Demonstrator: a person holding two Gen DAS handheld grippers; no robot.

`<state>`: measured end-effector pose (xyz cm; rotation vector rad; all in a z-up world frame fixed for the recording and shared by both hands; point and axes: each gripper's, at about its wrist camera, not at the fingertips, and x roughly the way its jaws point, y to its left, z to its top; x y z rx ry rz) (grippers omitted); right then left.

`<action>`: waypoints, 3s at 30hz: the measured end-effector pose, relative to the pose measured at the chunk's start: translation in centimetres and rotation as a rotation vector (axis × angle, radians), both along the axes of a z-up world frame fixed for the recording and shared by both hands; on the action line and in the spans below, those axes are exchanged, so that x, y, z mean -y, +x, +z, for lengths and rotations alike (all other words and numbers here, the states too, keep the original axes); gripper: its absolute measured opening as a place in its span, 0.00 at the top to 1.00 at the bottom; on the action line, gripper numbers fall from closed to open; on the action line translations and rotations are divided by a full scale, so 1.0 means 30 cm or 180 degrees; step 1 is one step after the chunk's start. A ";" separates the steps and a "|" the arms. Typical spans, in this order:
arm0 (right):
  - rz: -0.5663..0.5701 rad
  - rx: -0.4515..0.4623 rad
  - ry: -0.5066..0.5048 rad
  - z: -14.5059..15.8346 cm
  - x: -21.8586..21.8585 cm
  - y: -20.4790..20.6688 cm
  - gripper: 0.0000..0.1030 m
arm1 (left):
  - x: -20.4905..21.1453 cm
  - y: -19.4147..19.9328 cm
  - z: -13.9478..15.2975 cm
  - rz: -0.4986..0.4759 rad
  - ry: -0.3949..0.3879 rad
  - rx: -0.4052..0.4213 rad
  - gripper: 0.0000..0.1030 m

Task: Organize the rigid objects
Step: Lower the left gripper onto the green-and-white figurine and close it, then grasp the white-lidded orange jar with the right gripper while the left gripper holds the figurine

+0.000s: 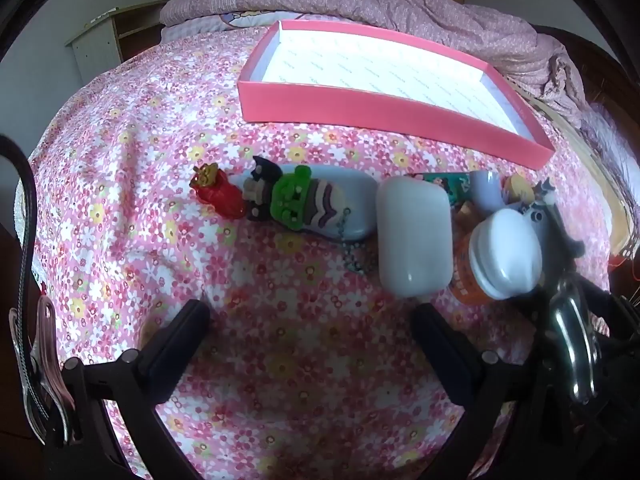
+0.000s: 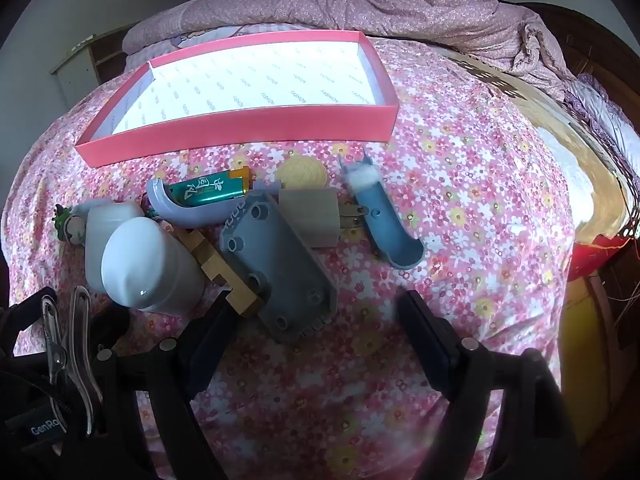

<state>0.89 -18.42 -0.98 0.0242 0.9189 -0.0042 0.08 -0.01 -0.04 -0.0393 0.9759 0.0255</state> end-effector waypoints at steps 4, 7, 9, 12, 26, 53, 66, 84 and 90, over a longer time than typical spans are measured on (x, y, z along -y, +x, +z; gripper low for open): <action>-0.0007 0.0020 0.0008 0.000 0.002 -0.002 0.19 | 0.004 0.004 0.001 0.0023 0.0017 0.0007 0.00; -0.0005 0.0026 0.0009 0.002 0.002 -0.009 0.19 | 0.009 0.016 -0.006 0.0035 0.0022 0.0027 0.00; 0.0012 0.0023 0.0016 0.004 0.004 -0.014 0.19 | 0.007 0.013 -0.015 0.0030 0.0022 0.0043 0.00; 0.0256 -0.0116 -0.0034 0.009 0.002 0.005 0.18 | 0.011 -0.007 -0.019 0.0013 0.0026 0.0058 0.00; 0.0781 -0.0015 -0.0111 -0.021 -0.020 -0.059 0.00 | -0.186 -0.087 0.076 0.0001 -0.0126 0.0283 0.08; 0.0804 0.0007 -0.0099 -0.015 -0.019 -0.057 0.00 | -0.056 0.047 0.127 -0.0536 -0.0069 0.0547 0.51; 0.0802 0.0015 -0.0100 -0.017 -0.019 -0.057 0.00 | -0.067 0.068 0.106 -0.0460 -0.0137 0.0513 0.50; 0.0801 0.0022 -0.0099 -0.017 -0.018 -0.056 0.00 | -0.118 -0.073 0.140 -0.0441 -0.0147 0.0493 0.57; 0.0803 0.0025 -0.0098 -0.018 -0.017 -0.056 0.00 | -0.138 -0.130 0.119 -0.0399 -0.0102 0.0398 0.57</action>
